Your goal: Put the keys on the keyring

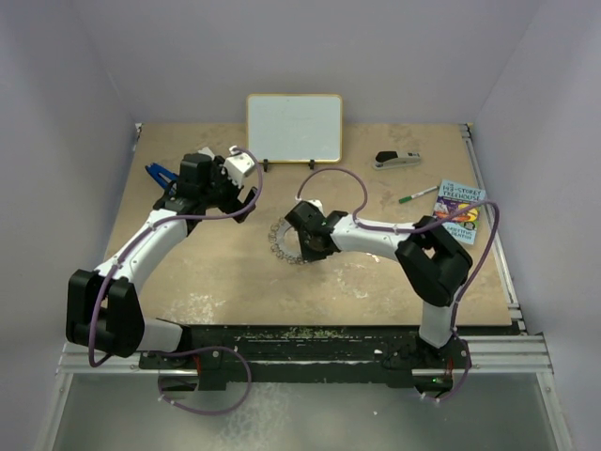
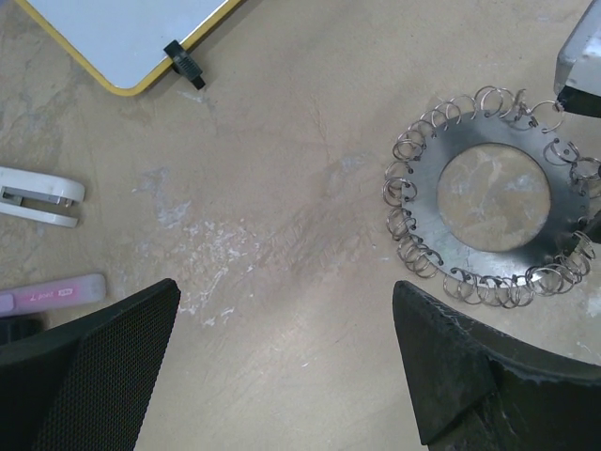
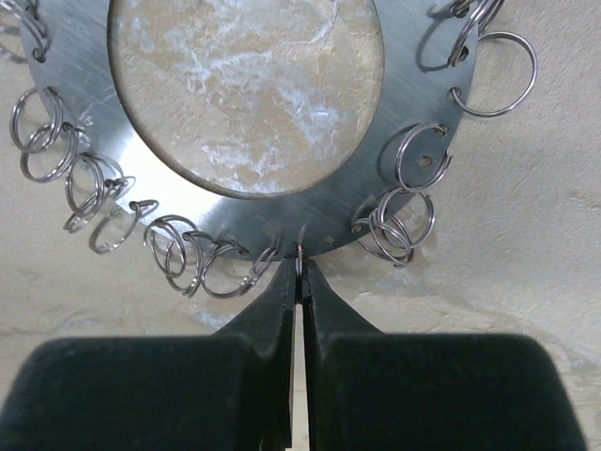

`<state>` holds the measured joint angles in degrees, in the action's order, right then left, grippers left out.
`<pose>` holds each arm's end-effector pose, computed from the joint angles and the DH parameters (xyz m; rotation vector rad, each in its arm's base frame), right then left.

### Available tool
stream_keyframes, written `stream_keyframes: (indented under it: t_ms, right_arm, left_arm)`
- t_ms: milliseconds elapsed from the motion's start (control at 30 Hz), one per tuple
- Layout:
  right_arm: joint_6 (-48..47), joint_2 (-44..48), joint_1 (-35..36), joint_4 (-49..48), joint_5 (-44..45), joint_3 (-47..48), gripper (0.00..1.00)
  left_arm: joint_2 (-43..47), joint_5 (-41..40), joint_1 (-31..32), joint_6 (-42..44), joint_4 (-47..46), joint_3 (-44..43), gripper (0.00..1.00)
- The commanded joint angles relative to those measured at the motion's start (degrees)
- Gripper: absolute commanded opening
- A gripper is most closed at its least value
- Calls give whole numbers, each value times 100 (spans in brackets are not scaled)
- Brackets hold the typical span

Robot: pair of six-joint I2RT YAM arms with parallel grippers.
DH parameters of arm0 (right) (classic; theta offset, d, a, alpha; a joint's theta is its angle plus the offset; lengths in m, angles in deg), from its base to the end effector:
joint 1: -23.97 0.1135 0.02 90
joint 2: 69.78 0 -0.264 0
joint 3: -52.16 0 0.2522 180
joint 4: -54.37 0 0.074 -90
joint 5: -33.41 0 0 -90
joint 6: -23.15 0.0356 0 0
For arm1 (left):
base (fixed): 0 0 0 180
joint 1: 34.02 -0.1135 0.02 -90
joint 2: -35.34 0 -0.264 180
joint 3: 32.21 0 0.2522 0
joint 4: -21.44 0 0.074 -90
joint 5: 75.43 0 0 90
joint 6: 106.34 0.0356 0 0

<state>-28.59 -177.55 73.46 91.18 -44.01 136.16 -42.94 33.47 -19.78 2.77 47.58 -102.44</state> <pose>0.2559 0.2875 0.1685 -0.1802 2.6052 0.2676 0.2929 -0.0862 0.2762 0.7943 1.9947 -0.3075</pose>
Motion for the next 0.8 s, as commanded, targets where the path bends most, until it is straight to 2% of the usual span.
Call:
stream_keyframes:
  t_ms: [0, 200, 267, 367, 467, 600, 767]
  right_arm:
    - [-423, 766, 21, -585, 151, -492, 0]
    - [-968, 1895, 22, -1623, -119, -1307, 0]
    - [-1167, 2132, 25, -2013, -289, -1607, 0]
    - [-1472, 2378, 24, -2509, -550, -1866, 0]
    - [-1689, 2588, 25, -2976, -798, -2107, 0]
    - [-1914, 2836, 24, -3466, -879, -2373, 0]
    - [-2145, 3031, 21, -3835, -1018, -2522, 0]
  left_arm:
    - [245, 408, -44, 46, 144, -400, 98]
    - [279, 1781, -45, -109, 476, -638, 98]
    - [298, 2483, -40, -66, 550, -629, 98]
    - [344, 3079, -22, -26, 580, -547, 98]
    - [368, 3457, -9, 34, 631, -510, 98]
    - [349, 3869, 53, 359, 1162, -616, 98]
    - [341, 3713, 351, 568, 1327, -431, 98]
